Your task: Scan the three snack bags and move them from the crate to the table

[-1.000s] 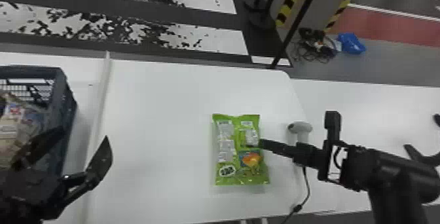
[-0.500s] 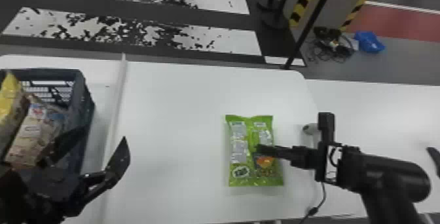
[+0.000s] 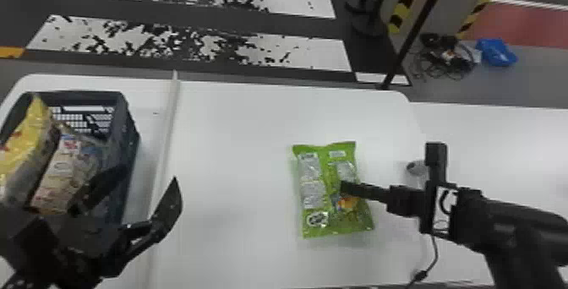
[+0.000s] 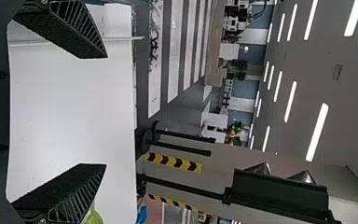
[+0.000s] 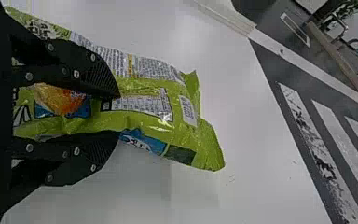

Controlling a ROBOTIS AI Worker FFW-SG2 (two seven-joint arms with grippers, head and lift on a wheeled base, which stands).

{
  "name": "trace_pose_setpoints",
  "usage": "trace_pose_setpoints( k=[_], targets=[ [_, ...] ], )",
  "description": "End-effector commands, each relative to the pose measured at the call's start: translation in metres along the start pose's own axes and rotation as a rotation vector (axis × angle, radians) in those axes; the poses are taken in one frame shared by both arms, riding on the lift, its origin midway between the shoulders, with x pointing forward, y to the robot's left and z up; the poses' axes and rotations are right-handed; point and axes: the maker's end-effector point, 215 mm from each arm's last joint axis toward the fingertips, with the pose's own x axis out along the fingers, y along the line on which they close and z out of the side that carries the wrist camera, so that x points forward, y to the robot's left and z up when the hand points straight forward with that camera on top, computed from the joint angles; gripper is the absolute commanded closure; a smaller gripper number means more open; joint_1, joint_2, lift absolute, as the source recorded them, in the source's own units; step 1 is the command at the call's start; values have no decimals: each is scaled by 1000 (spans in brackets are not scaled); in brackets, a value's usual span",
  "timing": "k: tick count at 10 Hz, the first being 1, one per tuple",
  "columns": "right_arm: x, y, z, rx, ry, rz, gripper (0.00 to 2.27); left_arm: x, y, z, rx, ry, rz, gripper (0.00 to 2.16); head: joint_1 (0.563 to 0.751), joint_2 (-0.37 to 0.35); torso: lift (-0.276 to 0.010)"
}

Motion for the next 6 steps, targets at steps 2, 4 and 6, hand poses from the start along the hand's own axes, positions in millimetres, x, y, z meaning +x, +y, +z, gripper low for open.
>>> trace_pose_setpoints(
  k=[2,4,6],
  targets=[
    [-46,18,60,79,-229,96,2165,0,1,-1,-1,-3,4,29,695,-148,-62],
    [-115,-40,133,152,-578,-50,2165,-1,2,-4,1,3,7,29,695,-178,-62],
    [-181,-145,161,301,-830,-289,2165,-3,6,-13,6,18,13,29,695,-302,-62]
  ],
)
